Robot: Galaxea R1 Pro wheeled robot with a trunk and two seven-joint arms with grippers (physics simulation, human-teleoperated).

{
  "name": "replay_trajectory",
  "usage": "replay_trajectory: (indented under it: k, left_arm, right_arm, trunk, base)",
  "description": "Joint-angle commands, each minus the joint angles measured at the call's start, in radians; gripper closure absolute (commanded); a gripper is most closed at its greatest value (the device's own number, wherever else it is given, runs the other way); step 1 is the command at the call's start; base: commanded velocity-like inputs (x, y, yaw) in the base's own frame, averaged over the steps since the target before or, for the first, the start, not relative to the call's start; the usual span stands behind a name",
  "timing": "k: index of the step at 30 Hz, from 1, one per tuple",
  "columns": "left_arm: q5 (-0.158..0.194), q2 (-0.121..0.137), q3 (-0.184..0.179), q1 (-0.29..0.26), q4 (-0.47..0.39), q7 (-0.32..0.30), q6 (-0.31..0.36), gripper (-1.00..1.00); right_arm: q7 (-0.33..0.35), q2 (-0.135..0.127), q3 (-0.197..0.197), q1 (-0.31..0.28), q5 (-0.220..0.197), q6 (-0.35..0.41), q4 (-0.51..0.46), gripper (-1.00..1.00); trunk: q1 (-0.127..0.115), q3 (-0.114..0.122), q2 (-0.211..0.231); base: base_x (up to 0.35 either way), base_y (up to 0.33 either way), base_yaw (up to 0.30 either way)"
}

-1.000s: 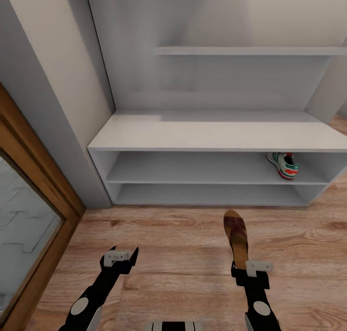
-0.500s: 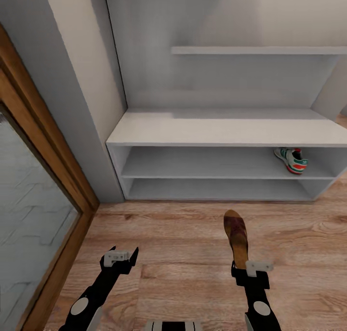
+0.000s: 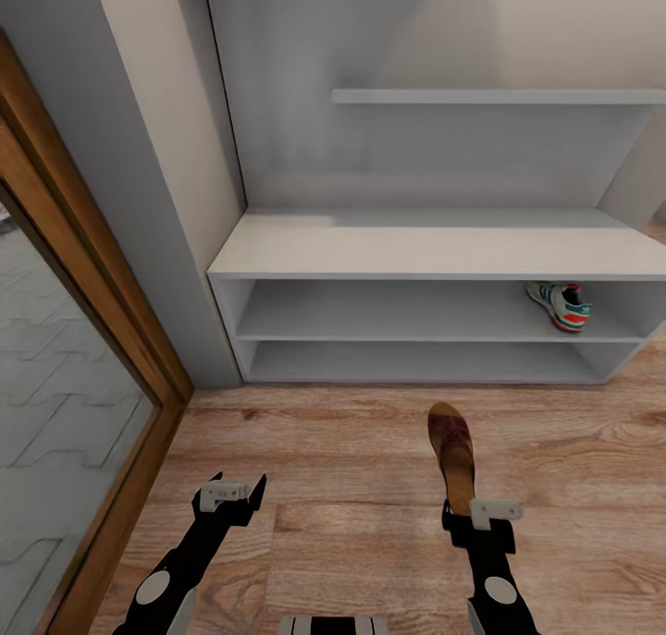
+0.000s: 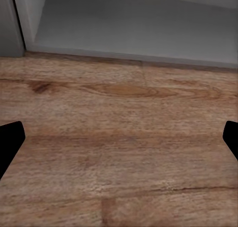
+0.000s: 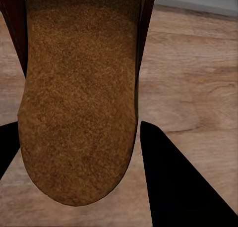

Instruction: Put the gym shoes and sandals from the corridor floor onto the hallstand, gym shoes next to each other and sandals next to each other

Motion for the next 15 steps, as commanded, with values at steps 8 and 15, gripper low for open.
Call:
replay_trajectory:
  k: [8, 15]
  left_arm:
    - [0.000, 0.000, -0.001, 0.000, 0.000, 0.000, 0.000, -1.00]
    - [0.001, 0.000, -0.001, 0.000, 0.000, 0.000, 0.000, -1.00]
  right_arm:
    - [-0.006, 0.015, 0.000, -0.066, -0.004, 0.043, -0.001, 1.00]
    - [-0.007, 0.031, 0.033, -0.174, -0.004, 0.164, -0.007, 1.00]
  trunk:
    - [0.000, 0.000, 0.000]
    - [0.000, 0.000, 0.000]
  base:
    - [-0.002, 0.003, 0.000]
    - [0.000, 0.000, 0.000]
